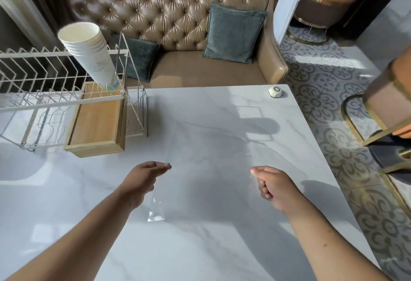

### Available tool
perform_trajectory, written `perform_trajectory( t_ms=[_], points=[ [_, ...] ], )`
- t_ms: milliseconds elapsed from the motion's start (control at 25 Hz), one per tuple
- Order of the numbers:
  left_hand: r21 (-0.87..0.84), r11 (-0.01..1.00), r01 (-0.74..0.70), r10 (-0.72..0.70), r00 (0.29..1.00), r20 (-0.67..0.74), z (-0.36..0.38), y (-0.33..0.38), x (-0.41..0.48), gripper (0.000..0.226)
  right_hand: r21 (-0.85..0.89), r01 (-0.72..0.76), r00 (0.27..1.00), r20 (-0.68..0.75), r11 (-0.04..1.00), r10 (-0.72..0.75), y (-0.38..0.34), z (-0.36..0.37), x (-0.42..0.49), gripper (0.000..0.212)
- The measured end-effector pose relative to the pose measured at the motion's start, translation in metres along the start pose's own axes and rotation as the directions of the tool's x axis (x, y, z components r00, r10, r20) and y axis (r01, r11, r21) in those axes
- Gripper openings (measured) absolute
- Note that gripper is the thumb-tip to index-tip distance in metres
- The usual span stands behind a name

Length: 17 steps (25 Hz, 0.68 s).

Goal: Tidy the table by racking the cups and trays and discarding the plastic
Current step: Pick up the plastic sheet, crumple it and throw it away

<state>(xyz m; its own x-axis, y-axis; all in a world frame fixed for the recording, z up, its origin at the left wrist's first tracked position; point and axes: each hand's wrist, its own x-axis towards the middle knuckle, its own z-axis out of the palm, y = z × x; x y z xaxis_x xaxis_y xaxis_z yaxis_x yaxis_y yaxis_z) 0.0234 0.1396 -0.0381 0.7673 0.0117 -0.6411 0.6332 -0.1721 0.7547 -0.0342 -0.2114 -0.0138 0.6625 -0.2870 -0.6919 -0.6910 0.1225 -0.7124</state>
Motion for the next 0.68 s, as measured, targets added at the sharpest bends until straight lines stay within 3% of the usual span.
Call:
perform_trajectory(
  t_ms=[320,520,600,680],
  points=[
    [0.046,0.999,-0.015,0.008,0.987,0.159,-0.010,0.013,-0.009,0.010,0.108,0.027,0.998,-0.053,0.994,-0.021,0.002,-0.007,-0.046,0.016],
    [-0.071,0.997,0.033,-0.016,0.976,0.218,0.012,0.032,-0.021,0.023,0.293,0.050,0.999,-0.023,0.955,-0.046,0.001,-0.012,-0.068,0.007],
    [-0.094,0.995,0.041,-0.020,0.976,0.215,0.029,0.037,-0.026,0.031,0.323,0.080,0.997,-0.039,0.943,-0.071,0.004,-0.017,-0.073,0.014],
    [-0.121,0.993,0.010,0.010,0.987,0.163,0.049,0.038,-0.030,0.020,0.325,0.138,0.990,-0.085,0.936,-0.116,0.009,-0.024,-0.075,0.015]
  ],
)
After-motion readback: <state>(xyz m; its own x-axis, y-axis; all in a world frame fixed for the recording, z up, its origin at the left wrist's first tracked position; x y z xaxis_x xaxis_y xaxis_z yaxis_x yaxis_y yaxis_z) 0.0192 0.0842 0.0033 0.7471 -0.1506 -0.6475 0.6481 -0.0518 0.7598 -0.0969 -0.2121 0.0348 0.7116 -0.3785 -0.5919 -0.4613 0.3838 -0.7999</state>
